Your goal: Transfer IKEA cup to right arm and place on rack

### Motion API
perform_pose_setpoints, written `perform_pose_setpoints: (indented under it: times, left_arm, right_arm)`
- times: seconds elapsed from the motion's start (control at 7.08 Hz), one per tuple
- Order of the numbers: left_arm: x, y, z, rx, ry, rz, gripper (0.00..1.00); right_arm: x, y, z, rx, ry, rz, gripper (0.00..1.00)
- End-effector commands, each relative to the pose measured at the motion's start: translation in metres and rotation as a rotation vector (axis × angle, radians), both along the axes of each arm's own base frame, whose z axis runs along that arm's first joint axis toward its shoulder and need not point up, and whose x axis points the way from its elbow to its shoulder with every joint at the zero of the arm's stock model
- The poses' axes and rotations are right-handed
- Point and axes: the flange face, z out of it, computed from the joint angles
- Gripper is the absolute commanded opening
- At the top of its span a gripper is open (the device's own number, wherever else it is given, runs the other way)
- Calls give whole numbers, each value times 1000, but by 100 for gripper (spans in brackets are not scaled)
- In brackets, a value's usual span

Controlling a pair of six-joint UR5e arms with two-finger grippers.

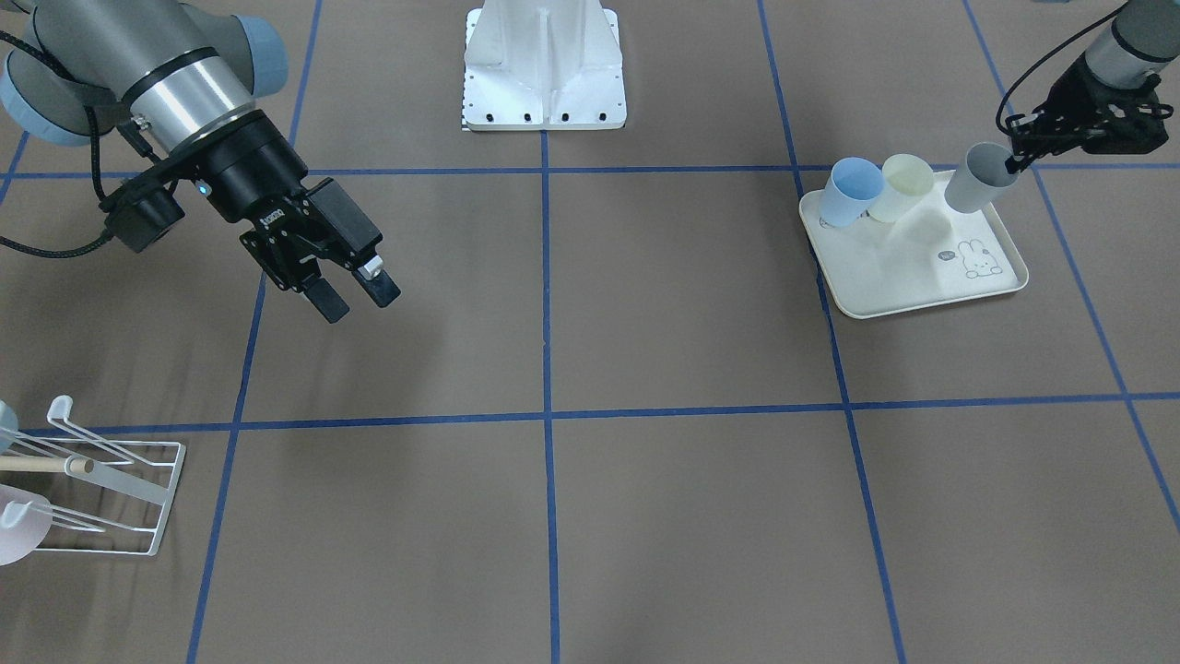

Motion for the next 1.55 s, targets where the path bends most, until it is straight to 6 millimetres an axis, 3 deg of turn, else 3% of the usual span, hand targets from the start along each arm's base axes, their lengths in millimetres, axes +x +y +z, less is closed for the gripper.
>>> perform_pose_setpoints:
  times: [0.0, 0.14, 0.42, 0.71, 1.13, 1.41]
  left_arm:
    - [-18, -69, -40, 29, 14, -144, 0]
    - [-18, -106, -69, 63, 16, -199, 0]
    - [12, -180, -135, 2, 124, -404, 0]
    - [35, -214, -210, -82, 275, -535, 0]
    - [136, -198, -279, -249, 635, -558, 0]
    - [195, -168, -315, -307, 852, -638, 0]
  right_arm:
    - [0, 0, 1, -3, -1, 1, 100]
    - [-1, 1, 1, -4, -2, -1, 100]
    - [-2, 2, 1, -10, -6, -3, 100]
    - [-2, 2, -1, -12, -11, -5, 100]
    - [-11, 17, -8, -27, -132, -25, 100]
    - [-17, 28, -15, 13, -181, -34, 100]
